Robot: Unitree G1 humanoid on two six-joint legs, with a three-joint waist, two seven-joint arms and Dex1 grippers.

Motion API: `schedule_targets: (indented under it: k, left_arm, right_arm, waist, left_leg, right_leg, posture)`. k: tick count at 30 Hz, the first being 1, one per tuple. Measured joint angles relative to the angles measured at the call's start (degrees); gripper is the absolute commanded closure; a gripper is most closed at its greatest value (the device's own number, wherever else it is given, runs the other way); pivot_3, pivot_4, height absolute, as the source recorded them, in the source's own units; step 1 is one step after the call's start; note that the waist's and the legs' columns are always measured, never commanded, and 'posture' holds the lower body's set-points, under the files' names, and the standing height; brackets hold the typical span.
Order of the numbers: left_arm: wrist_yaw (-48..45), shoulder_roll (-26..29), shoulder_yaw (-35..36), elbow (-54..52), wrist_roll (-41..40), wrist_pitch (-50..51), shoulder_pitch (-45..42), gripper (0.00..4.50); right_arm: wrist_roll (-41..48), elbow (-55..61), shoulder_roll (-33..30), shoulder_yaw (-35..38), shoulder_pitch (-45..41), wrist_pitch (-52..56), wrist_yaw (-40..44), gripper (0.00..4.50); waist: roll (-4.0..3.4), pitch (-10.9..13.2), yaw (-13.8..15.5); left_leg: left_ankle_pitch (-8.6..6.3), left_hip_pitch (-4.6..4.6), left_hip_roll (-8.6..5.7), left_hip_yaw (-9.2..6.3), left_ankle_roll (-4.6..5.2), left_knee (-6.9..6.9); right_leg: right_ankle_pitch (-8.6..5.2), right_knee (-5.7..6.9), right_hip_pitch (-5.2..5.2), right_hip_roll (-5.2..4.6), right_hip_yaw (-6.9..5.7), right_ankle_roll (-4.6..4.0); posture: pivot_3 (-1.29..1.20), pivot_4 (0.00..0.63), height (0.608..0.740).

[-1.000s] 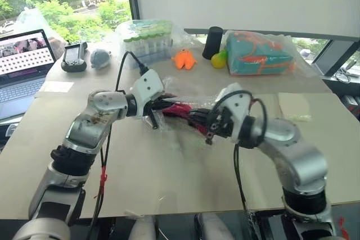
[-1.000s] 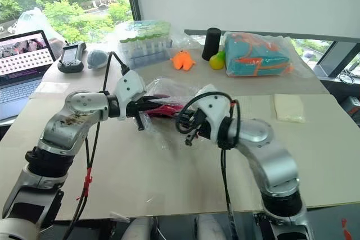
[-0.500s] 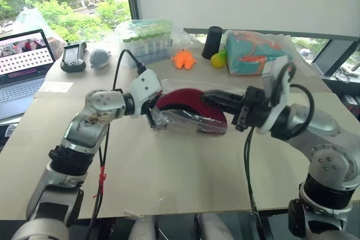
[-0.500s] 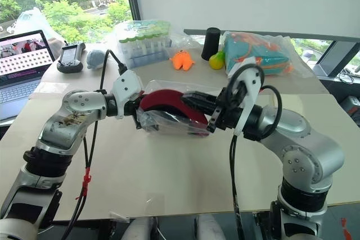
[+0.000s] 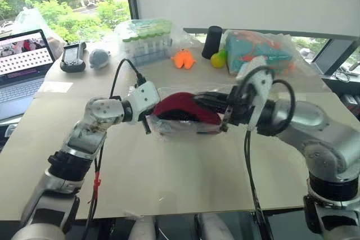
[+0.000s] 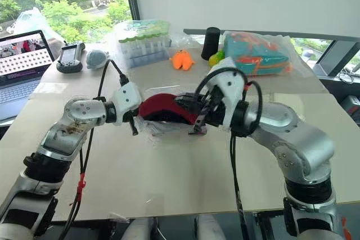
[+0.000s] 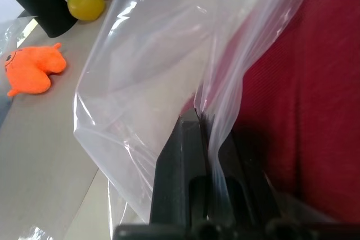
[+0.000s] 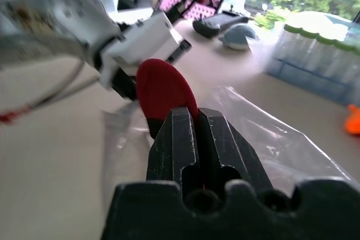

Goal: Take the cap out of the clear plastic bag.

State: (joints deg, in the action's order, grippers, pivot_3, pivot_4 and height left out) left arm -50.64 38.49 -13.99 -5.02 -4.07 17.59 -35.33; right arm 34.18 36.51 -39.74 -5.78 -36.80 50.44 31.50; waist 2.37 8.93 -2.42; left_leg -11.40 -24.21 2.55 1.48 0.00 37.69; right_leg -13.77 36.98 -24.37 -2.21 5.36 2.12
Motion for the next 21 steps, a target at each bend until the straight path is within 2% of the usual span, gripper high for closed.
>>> schedule_targets:
  k: [4, 9, 13, 17, 21]
  left_arm:
    - [-0.15, -0.61, -0.99, 1.35, 2.45, -7.17, 1.37, 4.50]
    - [-0.02, -3.09, -1.23, 4.95, 5.07, -12.65, -0.07, 4.50]
    - [-0.35, -5.61, -2.47, 7.53, 6.30, -13.84, -0.37, 4.50]
    - [-1.26, -7.56, -3.32, 9.43, 6.71, -14.26, -1.27, 4.50]
    - [-2.24, -9.30, -4.29, 11.48, 6.99, -15.49, -3.29, 4.50]
  right_arm:
    - [-12.29, -1.56, -4.12, -7.41, -0.01, -10.07, 0.92, 4.46]
    - [-19.20, -2.22, -4.81, -7.43, 2.83, -18.81, 2.30, 4.46]
    - [-21.34, 0.31, -5.17, -6.97, 7.51, -20.45, 3.19, 4.46]
    - [-27.03, 4.53, -7.19, -9.96, 10.92, -22.55, 4.41, 4.46]
    - [-38.78, 6.48, -10.67, -15.98, 15.54, -25.91, 4.24, 4.46]
  waist:
    - [0.01, 0.00, 0.57]
    - [0.01, 0.00, 1.10]
    - [0.01, 0.00, 1.52]
    - [0.01, 0.00, 1.64]
    - [0.00, 0.00, 1.65]
  left_leg:
    - [0.00, -0.08, -0.02, 0.02, 0.00, 0.02]
    - [0.00, -0.07, -0.03, 0.03, 0.00, 0.01]
    - [0.00, -0.09, -0.03, 0.03, 0.00, 0.02]
    - [0.00, -0.06, -0.03, 0.03, 0.00, 0.04]
    - [0.00, -0.05, -0.04, 0.04, 0.00, 0.06]
  right_leg:
    - [0.00, -0.05, -0.03, -0.03, -0.01, 0.01]
    - [0.00, -0.07, -0.01, -0.02, -0.01, 0.00]
    - [0.01, -0.06, -0.01, -0.03, 0.00, 0.00]
    - [0.00, -0.05, -0.01, -0.02, -0.01, 0.02]
    - [-0.22, -0.04, 0.00, -0.02, 0.00, 0.39]
  posture:
    - [0.00, 0.150, 0.740]
    - [0.00, 0.150, 0.740]
    - [0.00, 0.150, 0.740]
    - [0.00, 0.150, 0.740]
    - [0.00, 0.150, 0.740]
